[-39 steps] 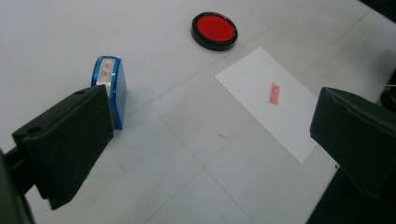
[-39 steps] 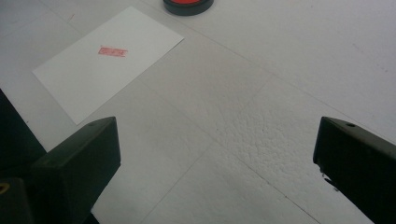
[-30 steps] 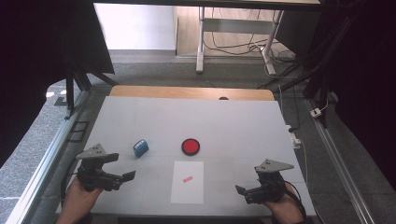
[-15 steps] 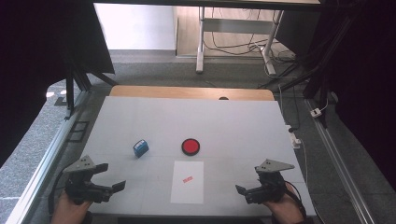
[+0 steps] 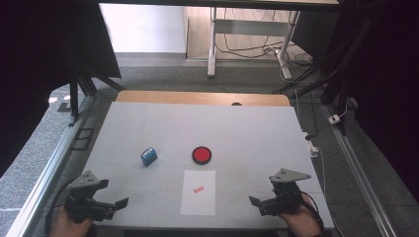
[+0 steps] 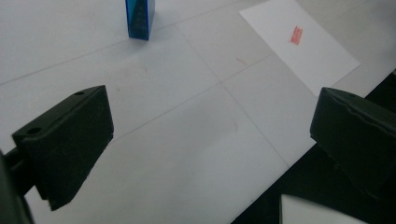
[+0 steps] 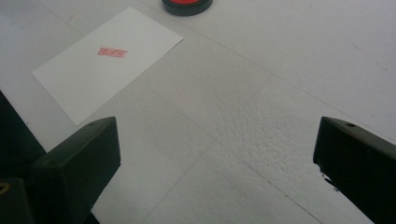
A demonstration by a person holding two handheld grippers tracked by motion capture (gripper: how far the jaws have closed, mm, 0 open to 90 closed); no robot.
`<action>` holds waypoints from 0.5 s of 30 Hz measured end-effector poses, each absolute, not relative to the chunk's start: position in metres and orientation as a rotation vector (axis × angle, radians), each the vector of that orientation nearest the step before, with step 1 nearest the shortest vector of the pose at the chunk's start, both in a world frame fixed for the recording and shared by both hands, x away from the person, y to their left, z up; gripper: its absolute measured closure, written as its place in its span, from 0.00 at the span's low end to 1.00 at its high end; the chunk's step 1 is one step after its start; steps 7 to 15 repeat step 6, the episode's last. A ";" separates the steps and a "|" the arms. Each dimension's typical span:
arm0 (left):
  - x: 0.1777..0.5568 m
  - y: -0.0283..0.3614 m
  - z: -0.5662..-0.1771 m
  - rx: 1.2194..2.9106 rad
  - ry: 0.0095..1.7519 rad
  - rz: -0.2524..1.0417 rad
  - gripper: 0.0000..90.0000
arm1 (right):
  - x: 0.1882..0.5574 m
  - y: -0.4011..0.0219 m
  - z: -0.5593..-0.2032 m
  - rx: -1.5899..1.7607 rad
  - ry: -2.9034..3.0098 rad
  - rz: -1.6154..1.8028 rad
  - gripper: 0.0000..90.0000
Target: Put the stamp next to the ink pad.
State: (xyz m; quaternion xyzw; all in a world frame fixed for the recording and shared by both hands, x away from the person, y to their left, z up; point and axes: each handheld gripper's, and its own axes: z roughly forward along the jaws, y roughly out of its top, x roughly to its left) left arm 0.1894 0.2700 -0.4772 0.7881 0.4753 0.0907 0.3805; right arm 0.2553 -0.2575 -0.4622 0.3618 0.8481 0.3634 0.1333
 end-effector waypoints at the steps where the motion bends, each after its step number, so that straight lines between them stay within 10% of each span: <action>1: 0.190 0.269 -0.478 2.016 1.217 0.227 0.00 | 0.255 -0.257 -0.462 1.049 2.457 1.056 0.01; 15: 0.191 0.269 -0.478 2.021 1.226 0.213 0.00 | 0.256 -0.256 -0.463 1.040 2.467 1.034 0.01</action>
